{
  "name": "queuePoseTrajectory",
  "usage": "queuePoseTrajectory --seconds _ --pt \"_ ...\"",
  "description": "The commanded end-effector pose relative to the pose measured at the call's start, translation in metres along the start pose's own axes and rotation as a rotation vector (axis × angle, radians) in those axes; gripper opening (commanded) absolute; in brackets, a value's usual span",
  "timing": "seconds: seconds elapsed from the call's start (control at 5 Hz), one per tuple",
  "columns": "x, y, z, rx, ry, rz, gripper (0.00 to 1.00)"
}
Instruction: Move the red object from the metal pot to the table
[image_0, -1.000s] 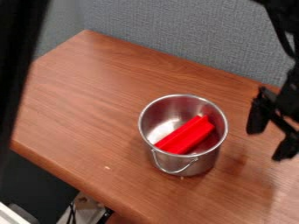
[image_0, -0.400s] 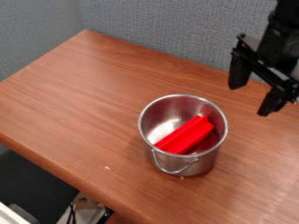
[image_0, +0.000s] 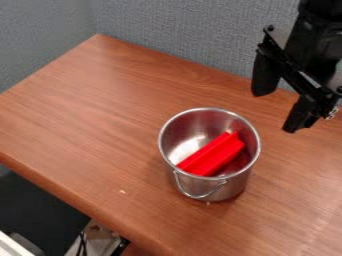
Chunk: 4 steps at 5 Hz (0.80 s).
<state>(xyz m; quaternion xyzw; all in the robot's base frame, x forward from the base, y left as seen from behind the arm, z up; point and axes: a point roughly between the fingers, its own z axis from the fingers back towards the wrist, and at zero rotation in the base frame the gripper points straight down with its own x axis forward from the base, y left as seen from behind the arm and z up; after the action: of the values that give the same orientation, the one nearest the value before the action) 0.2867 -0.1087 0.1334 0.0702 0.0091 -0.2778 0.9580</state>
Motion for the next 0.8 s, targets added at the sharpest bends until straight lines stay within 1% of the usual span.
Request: queuePoseTrajectory --seconds 0.0,0.2,0.4,0.6 --pt "-0.008 0.010 0.010 0.032 -0.088 -0.066 1.00" --pt "-0.025 0.015 0.008 -0.001 -0.080 -0.078 1.00" --pt "-0.045 0.025 0.003 -0.025 -0.075 -0.071 1.00" --pt "-0.059 0.042 -0.008 -0.016 -0.076 0.083 1.00"
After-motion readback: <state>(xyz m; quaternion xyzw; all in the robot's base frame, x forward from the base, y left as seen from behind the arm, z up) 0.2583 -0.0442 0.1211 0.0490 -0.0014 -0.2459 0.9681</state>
